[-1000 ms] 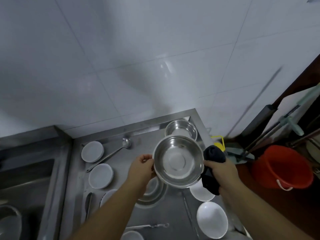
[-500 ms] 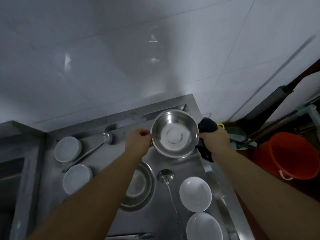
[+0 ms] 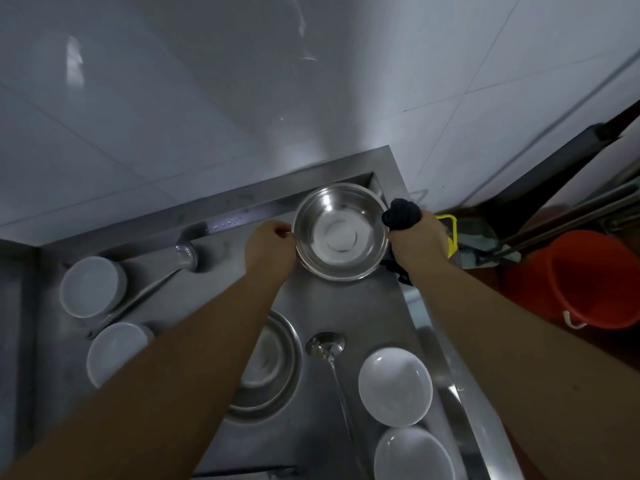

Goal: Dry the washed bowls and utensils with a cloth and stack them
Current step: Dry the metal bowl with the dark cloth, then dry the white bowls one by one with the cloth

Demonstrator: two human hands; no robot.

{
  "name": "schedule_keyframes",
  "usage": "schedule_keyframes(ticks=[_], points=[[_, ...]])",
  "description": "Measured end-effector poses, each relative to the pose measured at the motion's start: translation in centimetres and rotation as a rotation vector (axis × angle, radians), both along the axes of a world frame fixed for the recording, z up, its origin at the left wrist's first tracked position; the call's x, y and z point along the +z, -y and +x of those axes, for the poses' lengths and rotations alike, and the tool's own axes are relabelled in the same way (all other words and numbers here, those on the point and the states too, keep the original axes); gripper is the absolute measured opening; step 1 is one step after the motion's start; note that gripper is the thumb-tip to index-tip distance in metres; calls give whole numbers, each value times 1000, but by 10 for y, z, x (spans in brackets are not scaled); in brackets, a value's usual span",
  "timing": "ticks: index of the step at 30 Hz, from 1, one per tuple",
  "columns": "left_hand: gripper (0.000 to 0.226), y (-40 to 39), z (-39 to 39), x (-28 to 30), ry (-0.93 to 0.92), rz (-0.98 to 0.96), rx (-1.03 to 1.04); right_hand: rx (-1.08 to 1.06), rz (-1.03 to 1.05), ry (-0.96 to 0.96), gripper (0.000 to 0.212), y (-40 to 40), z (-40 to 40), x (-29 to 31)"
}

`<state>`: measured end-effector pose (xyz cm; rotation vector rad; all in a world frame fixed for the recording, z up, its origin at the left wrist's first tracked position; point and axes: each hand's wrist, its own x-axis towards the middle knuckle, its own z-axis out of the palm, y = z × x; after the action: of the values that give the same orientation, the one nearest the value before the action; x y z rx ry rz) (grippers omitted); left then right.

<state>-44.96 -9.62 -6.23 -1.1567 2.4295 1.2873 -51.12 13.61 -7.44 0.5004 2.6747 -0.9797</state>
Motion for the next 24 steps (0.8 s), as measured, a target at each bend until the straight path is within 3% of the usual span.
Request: schedule_keyframes(ticks=[8,13,16,19,24], points=[[32,-3,7,-4,17,-109,-124,6,-18,2,21,-11,3,-10],[29,-13,36,10,0,-90,-203,-57,-121,-10,34,-31,21,-8],[28,-24,63,17,5,-66,-226,-45,-121,-34,19,-43,45,0],[24,-37,93,24,11,-56,-274,-13,-25,-12,23,-53,73,4],[17,-63,146,25,110,10,-323,38,-53,36,26,-61,126,17]])
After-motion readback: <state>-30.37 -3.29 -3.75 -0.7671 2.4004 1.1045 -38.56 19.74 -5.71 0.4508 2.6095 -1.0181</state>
